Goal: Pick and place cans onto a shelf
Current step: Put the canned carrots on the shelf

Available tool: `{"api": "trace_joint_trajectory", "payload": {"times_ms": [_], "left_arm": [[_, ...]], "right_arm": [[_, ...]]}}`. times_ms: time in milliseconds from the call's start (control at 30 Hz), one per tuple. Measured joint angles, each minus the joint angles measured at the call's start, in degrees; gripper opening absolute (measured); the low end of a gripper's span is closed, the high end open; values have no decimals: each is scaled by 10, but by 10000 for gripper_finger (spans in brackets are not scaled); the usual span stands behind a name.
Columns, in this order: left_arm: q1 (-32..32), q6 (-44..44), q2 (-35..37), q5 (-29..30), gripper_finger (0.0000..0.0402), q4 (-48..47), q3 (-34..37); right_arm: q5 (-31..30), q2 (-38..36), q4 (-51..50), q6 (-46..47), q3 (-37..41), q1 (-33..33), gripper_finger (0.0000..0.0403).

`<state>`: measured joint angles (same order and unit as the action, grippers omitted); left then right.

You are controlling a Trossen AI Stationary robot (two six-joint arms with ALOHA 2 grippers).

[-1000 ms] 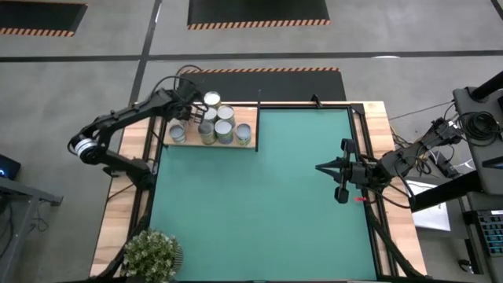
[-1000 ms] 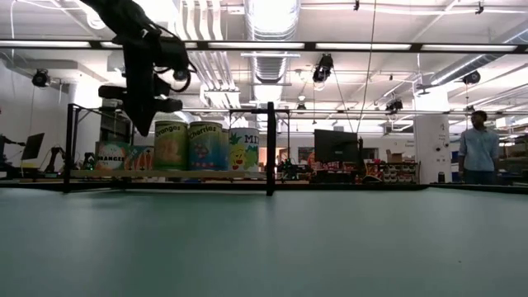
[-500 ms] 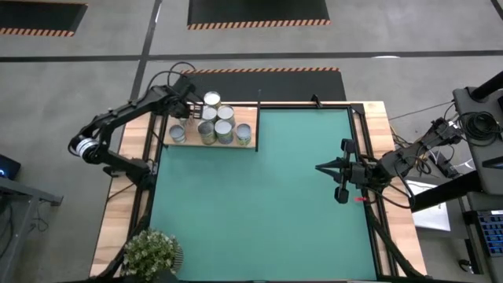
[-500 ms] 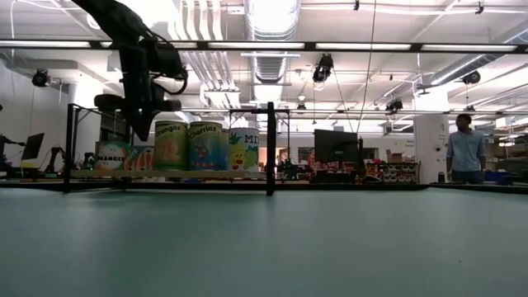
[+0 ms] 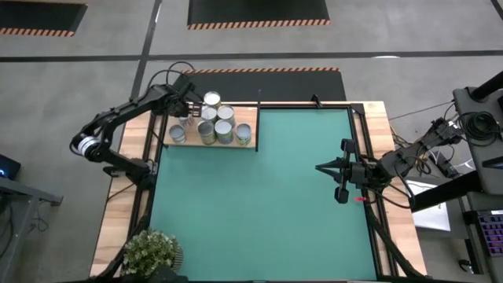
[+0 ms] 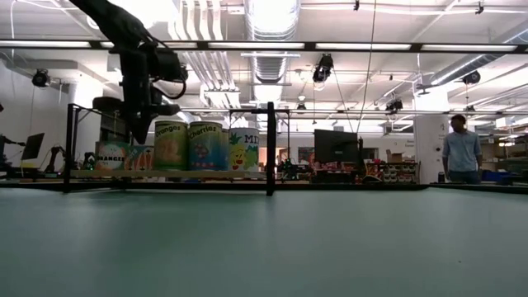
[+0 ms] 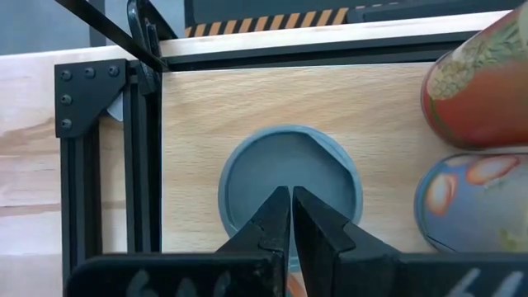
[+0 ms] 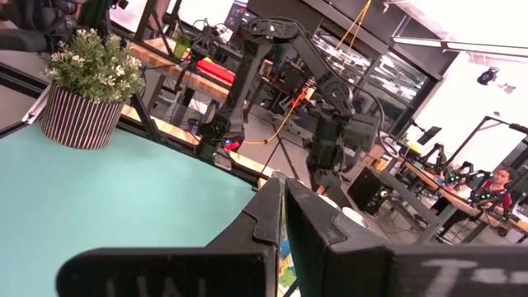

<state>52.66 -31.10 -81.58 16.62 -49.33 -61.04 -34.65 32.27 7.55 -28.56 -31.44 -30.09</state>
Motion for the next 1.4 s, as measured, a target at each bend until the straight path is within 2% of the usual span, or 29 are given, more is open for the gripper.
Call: {"api": "trace_joint_trajectory", "payload": {"times_ms": [1400], "left_arm": [[1,-6,-22,28,0,7,1]], "right_arm": [[0,0,0,0,0,0,9]]}}
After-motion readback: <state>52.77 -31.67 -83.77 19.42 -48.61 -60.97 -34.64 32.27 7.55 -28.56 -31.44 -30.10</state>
